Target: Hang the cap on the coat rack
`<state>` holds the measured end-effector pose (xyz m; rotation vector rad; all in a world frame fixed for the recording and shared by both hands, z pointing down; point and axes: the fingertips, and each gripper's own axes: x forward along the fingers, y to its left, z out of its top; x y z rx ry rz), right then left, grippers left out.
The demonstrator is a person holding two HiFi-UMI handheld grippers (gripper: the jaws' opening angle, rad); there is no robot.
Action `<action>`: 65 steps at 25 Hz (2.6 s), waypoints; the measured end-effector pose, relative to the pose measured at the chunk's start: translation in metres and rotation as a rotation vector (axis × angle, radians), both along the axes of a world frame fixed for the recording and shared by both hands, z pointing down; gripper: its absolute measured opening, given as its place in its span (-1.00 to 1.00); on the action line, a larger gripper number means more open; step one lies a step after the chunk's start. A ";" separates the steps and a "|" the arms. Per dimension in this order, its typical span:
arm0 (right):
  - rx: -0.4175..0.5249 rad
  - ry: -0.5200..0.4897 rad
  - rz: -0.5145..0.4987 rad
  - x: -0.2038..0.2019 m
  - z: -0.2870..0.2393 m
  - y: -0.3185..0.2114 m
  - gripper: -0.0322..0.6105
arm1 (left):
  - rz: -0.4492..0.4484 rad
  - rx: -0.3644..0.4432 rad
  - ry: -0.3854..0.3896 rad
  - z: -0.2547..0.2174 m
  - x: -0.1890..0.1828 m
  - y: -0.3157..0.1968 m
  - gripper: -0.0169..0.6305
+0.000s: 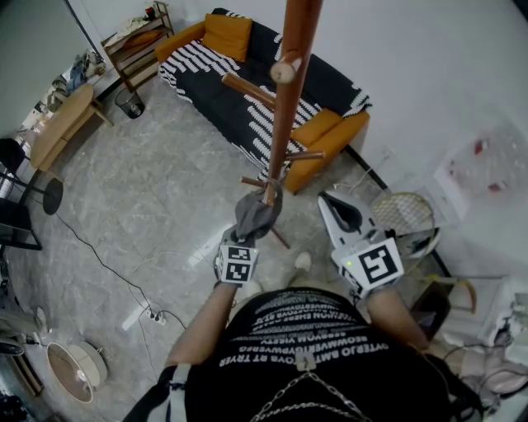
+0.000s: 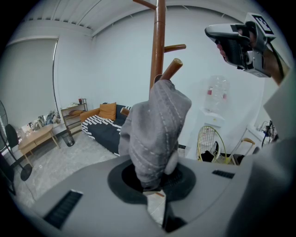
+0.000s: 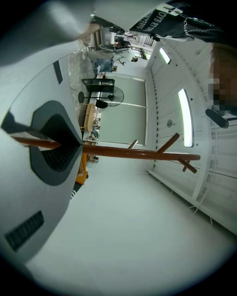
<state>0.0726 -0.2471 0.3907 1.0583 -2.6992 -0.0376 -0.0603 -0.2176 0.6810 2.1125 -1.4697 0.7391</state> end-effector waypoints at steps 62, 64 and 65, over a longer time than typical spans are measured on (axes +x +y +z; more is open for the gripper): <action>0.022 -0.070 0.047 -0.020 -0.007 0.042 -0.89 | 0.005 0.473 0.034 -0.239 -0.040 0.020 -0.92; 0.016 -0.062 0.055 -0.020 -0.006 0.043 -0.89 | 0.008 0.499 0.035 -0.256 -0.044 0.021 -0.94; 0.014 -0.060 0.059 -0.020 -0.007 0.043 -0.89 | 0.011 0.507 0.040 -0.264 -0.046 0.021 -0.94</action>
